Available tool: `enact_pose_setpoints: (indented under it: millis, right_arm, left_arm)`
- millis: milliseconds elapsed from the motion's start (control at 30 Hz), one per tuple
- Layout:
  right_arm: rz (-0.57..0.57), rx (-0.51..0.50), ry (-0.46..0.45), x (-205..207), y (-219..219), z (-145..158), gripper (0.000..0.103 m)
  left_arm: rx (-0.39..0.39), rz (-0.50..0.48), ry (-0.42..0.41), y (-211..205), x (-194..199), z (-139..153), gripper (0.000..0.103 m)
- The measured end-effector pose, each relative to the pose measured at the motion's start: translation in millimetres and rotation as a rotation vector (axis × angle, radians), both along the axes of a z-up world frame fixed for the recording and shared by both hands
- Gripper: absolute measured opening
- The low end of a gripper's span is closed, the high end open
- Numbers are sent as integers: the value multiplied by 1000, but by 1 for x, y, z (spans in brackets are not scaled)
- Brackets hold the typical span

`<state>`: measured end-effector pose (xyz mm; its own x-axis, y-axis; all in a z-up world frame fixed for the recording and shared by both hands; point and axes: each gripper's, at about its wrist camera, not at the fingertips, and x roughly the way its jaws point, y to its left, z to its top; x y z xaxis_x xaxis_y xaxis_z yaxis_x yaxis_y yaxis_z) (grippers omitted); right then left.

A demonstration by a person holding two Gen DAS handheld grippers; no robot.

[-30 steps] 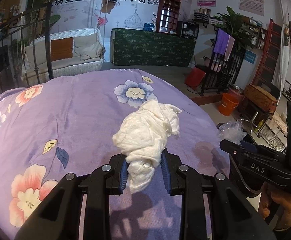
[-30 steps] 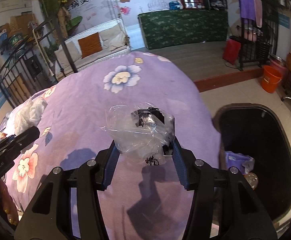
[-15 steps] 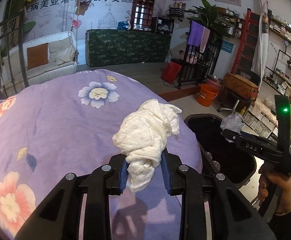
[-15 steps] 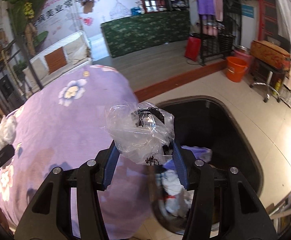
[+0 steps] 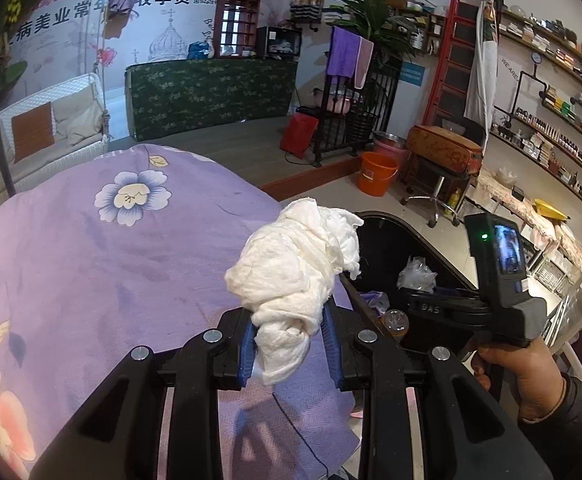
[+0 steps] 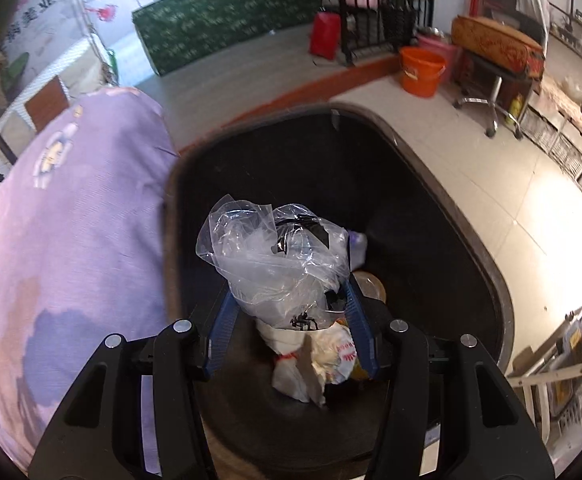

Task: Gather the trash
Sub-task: 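Carry the plastic bag into the bin and open the right gripper while the left carries the cloth, then lower the white cloth into the bin and open the left gripper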

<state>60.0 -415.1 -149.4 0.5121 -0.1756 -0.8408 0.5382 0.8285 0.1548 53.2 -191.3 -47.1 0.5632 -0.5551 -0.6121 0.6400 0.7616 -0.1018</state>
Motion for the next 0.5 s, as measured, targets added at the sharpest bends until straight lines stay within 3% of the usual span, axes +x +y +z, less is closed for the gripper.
enact_pose_setpoints:
  millis: [200,267,333,367,500]
  right_arm:
    - [-29,53,82,6,-13,-25,53]
    - [-46,57,95,7,-13,-29,58]
    - [-57,75,82,6,-15,-31,74]
    - [-64,74,77,5,-14,-32,78]
    - [-72,69,43,2,-12,-29,78]
  left_arm:
    - [8,-16,17,-7,-1,-4,28]
    - [7,-17,21,-7,-1,-4,28]
    - [7,-19,25,-8,-1,-5,28]
    - [8,-20,26,-9,-1,-6,28]
    - [4,-29,38,-11,-1,-7,28]
